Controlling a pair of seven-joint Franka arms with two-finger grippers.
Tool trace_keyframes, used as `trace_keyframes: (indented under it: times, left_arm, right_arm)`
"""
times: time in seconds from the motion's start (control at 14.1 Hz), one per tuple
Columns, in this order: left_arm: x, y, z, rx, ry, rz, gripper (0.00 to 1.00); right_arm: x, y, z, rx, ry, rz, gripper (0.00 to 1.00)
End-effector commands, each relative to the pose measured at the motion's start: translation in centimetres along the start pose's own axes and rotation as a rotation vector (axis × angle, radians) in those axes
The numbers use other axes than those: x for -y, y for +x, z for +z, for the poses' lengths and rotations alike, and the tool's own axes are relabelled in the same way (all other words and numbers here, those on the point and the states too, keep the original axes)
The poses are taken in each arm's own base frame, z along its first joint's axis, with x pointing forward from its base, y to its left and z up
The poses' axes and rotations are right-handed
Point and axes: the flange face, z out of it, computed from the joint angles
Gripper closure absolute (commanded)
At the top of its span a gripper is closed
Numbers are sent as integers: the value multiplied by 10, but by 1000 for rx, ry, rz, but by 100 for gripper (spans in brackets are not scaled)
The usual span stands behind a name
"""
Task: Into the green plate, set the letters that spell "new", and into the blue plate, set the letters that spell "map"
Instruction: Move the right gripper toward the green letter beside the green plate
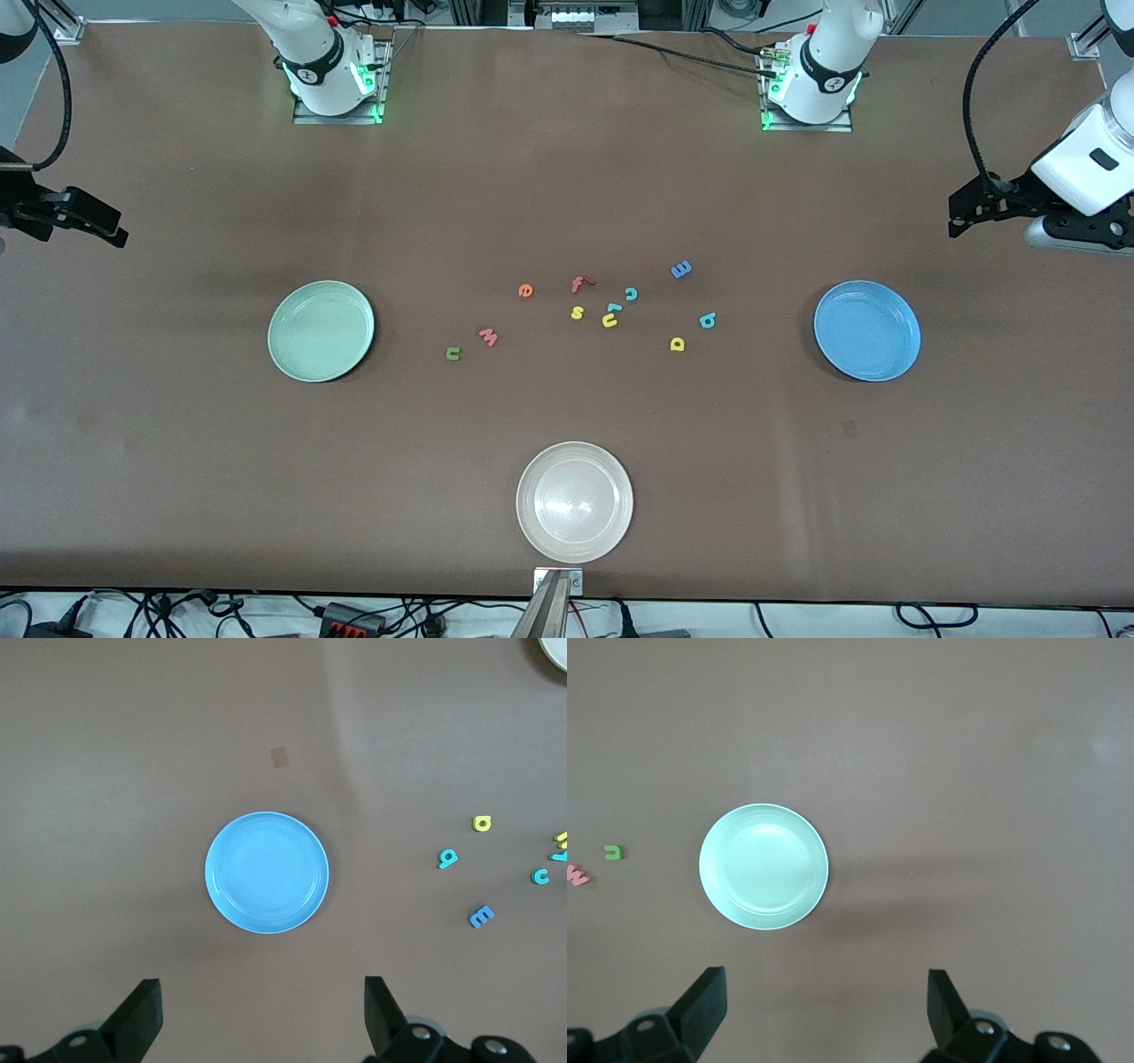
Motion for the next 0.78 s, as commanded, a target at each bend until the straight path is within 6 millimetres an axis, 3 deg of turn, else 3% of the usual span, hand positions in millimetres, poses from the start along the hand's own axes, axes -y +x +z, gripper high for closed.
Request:
trace_keyframes:
  times: [0.0,0.28,0.5,0.71]
  left_arm:
    - [-2,1,-5,1,-9,19,0]
    - [-2,1,-5,1,-9,19,0]
    - [-1,1,-5,1,-9,19,0]
    - [-1,1,-5,1,-9,19,0]
  right_arm:
    - [-2,-4,-1,-9,-13,-12,0]
    - [1,-2,1,-7,-26,-24,0]
    - [8,7,19,16,-35,-27,0]
    - [38,21,42,18,-40,-79,0]
